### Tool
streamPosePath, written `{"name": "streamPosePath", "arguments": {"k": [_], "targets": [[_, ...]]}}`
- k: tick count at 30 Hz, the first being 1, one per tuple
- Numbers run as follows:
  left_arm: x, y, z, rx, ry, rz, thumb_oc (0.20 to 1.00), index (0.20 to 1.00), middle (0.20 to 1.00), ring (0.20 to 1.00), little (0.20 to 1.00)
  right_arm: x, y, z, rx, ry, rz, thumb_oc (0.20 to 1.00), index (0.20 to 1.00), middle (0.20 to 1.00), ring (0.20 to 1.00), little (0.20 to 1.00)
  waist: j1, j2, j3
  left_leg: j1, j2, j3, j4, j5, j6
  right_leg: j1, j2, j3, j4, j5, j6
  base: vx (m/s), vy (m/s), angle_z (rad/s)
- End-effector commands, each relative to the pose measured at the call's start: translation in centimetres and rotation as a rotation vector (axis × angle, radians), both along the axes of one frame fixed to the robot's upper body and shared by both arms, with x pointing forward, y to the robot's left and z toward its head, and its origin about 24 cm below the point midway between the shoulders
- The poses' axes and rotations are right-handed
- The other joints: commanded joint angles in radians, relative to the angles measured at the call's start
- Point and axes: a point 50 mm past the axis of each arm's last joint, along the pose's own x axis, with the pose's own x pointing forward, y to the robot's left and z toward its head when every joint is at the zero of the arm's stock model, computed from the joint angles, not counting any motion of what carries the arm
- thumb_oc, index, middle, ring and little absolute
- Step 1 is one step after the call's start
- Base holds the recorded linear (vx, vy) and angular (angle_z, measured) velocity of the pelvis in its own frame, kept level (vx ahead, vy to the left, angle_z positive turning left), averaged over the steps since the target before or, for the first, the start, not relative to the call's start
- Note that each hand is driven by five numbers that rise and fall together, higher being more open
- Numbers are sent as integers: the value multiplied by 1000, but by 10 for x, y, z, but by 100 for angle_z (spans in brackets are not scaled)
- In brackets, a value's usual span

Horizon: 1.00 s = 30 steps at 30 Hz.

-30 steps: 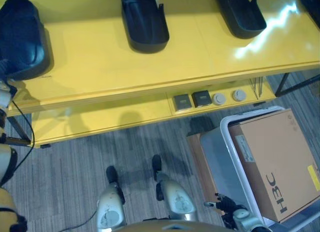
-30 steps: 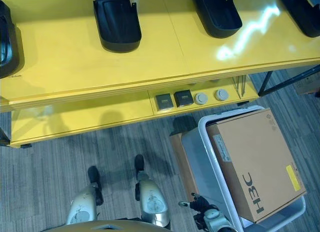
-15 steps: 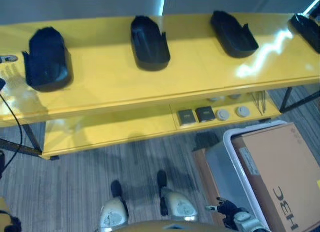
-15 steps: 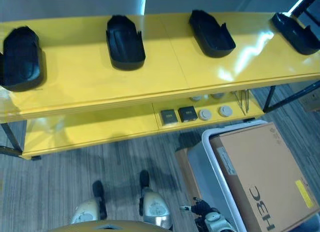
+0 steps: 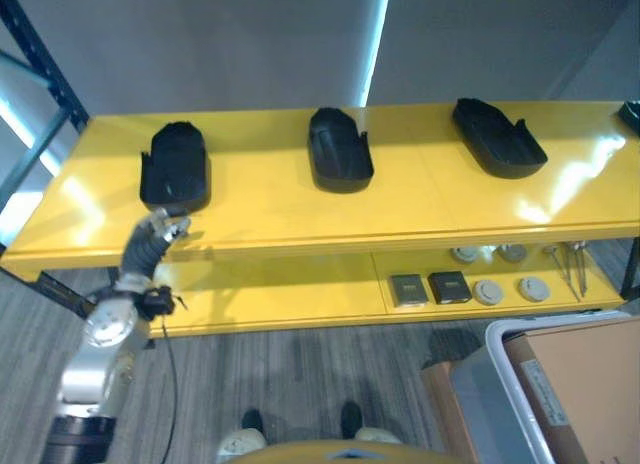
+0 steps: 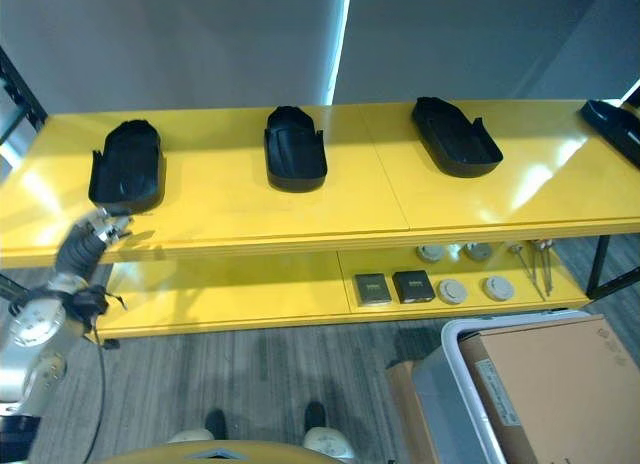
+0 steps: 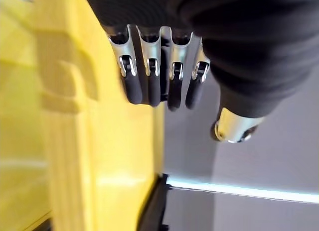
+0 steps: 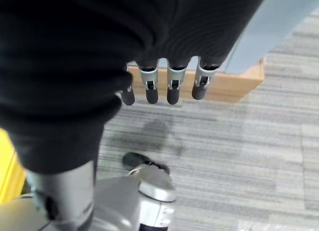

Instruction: Move parts from the plastic box to the shelf.

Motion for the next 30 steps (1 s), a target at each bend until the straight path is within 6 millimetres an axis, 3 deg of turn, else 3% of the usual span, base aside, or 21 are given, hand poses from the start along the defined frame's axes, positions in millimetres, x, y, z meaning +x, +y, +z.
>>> {"name": "streamPosePath", "arguments": {"k": [1,7,15,19,23,30], "targets": [[26,5,43,43,-260,-7,200,200,200,200,200,-4,-8,1,-53,-4,30,1000,1000,1000,1000,1000,-21,5,18,-64,-3,-32,72,-46,47,11,-43,2,64,-43,68,33,3,-2],[33,10,33,82,-270,109,200,200,200,200,200,-4,-11,1,-49,8,53,1000,1000,1000,1000,1000,-43,-4,21,-62,4,-12,84,-51,46,7,-45,13,65,-39,71,9,-4,-3],[50,16,61,172,-368,179,200,200,200,200,200,-3,-13,2,-47,14,96,1000,1000,1000,1000,1000,-73,-6,21,-54,19,9,95,-54,39,6,-45,29,63,-35,75,19,-1,-9],[52,19,63,194,-347,199,200,200,200,200,200,-3,-14,2,-48,13,99,1000,1000,1000,1000,1000,-76,-5,21,-54,20,9,97,-54,38,4,-46,31,65,-35,76,8,2,-6],[54,25,56,191,-302,229,200,200,200,200,200,-3,-15,3,-46,16,100,1000,1000,1000,1000,1000,-80,-5,21,-56,21,9,100,-55,38,2,-47,32,69,-37,77,0,0,0],[56,45,26,232,-167,365,200,200,200,200,200,-1,-17,4,-43,23,119,1000,1000,1000,1000,1000,-89,-8,31,-67,26,6,116,-55,41,-11,-45,38,89,-41,77,0,0,0]]}}
